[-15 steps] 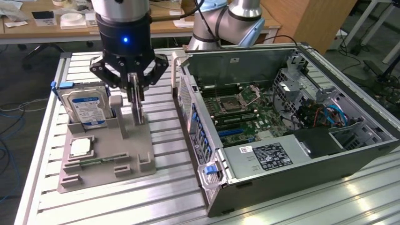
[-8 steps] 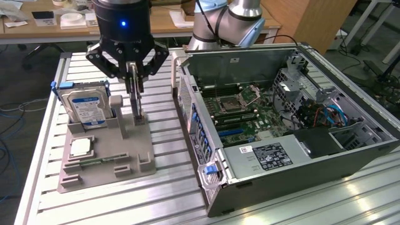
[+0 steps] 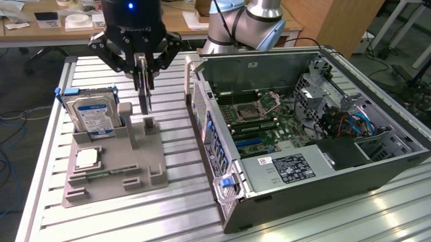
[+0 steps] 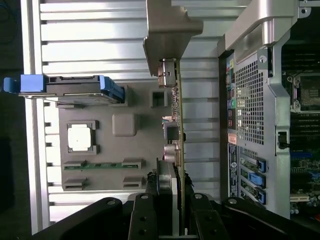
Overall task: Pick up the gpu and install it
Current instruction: 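Pick up the gpu and move the gpu toward the slot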
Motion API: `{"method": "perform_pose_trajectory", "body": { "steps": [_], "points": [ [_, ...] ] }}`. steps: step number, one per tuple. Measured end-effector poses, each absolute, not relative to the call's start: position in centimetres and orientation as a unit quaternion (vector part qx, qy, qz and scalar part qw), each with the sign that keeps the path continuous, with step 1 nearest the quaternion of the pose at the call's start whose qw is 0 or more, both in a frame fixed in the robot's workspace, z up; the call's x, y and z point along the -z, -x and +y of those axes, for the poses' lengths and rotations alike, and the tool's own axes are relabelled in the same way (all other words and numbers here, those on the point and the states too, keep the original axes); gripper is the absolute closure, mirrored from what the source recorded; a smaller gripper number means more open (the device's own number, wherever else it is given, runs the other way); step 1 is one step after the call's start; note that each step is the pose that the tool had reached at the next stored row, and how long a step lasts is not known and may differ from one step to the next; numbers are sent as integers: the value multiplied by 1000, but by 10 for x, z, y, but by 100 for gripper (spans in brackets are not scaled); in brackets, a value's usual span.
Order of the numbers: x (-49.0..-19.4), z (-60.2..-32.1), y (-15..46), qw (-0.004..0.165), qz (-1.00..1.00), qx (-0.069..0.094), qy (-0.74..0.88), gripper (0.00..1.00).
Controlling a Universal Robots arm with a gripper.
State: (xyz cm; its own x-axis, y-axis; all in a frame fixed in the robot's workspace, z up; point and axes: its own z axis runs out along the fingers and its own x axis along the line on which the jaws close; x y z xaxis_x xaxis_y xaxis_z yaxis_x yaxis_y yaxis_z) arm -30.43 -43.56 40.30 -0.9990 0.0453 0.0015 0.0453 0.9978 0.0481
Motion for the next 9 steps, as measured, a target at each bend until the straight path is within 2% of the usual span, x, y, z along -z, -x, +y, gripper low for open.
{"method": "perform_pose_trajectory", "body": {
  "steps": [9],
  "points": [
    [-408,-436,302,0,-999,24,23,72]
  ]
}}
